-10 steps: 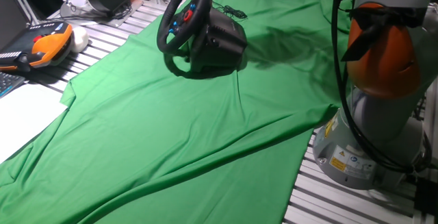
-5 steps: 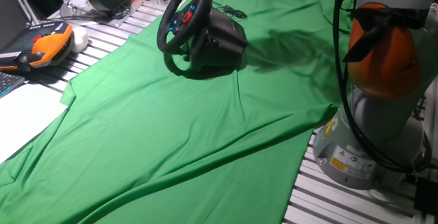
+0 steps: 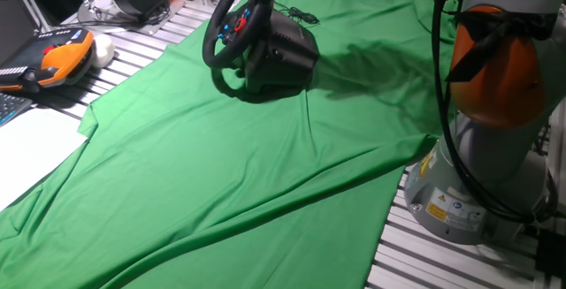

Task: Rotate the steering wheel 90 degrees clockwise

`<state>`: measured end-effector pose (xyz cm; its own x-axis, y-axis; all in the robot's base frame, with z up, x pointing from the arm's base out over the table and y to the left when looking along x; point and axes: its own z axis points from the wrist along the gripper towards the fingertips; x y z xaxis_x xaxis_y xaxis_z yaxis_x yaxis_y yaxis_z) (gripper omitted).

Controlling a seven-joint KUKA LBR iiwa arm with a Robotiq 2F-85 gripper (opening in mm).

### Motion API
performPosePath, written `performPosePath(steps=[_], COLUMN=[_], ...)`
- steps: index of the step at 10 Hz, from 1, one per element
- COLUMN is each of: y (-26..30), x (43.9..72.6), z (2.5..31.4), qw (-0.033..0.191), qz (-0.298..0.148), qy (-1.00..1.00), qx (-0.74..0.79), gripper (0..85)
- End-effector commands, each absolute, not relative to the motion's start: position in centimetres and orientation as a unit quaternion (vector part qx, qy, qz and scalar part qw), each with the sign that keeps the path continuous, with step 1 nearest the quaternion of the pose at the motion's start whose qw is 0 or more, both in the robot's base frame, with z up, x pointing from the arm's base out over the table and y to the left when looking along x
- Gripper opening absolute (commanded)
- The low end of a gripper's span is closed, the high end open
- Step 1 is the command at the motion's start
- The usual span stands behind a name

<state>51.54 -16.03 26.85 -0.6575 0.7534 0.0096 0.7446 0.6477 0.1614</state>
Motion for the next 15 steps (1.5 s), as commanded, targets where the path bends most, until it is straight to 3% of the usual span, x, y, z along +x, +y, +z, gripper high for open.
performPosePath(steps=[1,10,15], y=[-16.0,-14.2,-13.2], x=[51.5,51.2,51.0], z=[26.9,26.2,25.9], qw=[0.030,0.037,0.061], qz=[0.076,0.076,0.073], qy=[0.907,0.888,0.878], qx=[0.414,0.452,0.470], gripper=[0.0,0.0,0.0])
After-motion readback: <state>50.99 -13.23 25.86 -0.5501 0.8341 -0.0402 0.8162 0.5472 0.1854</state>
